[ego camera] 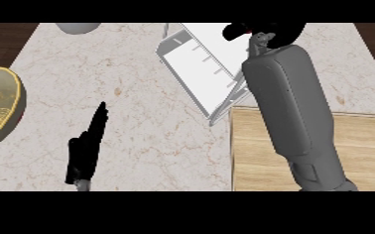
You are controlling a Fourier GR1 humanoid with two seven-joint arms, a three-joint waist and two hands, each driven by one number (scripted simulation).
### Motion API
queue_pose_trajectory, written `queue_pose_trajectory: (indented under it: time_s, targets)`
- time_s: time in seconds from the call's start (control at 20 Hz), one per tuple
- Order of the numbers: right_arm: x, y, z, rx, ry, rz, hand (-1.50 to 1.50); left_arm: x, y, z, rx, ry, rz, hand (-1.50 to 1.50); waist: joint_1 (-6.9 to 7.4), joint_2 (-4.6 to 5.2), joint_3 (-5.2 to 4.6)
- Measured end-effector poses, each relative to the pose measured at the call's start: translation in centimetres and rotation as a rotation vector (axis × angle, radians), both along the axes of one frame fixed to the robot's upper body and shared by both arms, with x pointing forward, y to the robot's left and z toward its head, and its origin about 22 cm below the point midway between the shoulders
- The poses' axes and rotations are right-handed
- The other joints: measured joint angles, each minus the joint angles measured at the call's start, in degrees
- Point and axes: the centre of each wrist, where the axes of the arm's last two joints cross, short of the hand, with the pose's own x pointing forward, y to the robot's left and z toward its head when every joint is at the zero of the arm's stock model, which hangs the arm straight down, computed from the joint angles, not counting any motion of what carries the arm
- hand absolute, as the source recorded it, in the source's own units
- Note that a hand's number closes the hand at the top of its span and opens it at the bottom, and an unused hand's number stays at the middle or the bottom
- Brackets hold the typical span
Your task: Pick the bell pepper from the tray and place it in the tiered basket
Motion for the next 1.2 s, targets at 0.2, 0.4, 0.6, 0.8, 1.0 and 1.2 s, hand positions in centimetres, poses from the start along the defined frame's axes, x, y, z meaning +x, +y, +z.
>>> queue_pose_trajectory:
  time_s: [0.2,0.4,0.6,0.8,1.0,1.2]
  targets:
    - [0.3,-0.7,-1.2,0.139,-0.089,0.001,-1.50,0.1,0.1,0.2,-0.002,0.003,0.001,0.00,0.20,-0.03,-0.03]
    - [0.5,-0.7,-1.1,0.254,-0.228,-0.001,-1.50,0.1,0.0,0.1,0.001,0.005,0.002,0.00,0.19,-0.20,-0.08]
    - [0.1,-0.5,-0.8,0.280,-0.383,-0.032,-1.50,-0.2,0.1,0.0,0.003,0.016,0.012,0.00,-0.72,-0.45,-0.10]
    - [-0.5,-2.0,0.1,0.242,-0.512,-0.134,-1.50,-1.0,0.5,-0.2,0.004,0.029,0.046,0.00,-2.38,-0.99,-0.12]
    - [-2.2,-4.2,0.9,0.232,-0.586,-0.254,-1.50,-1.6,1.4,-0.3,0.005,0.041,0.076,0.00,-4.00,-1.58,-0.16]
    - [-5.6,-6.7,1.4,0.260,-0.645,-0.341,-1.50,-2.0,1.6,-0.5,-0.001,0.051,0.102,0.00,-5.46,-2.05,-0.13]
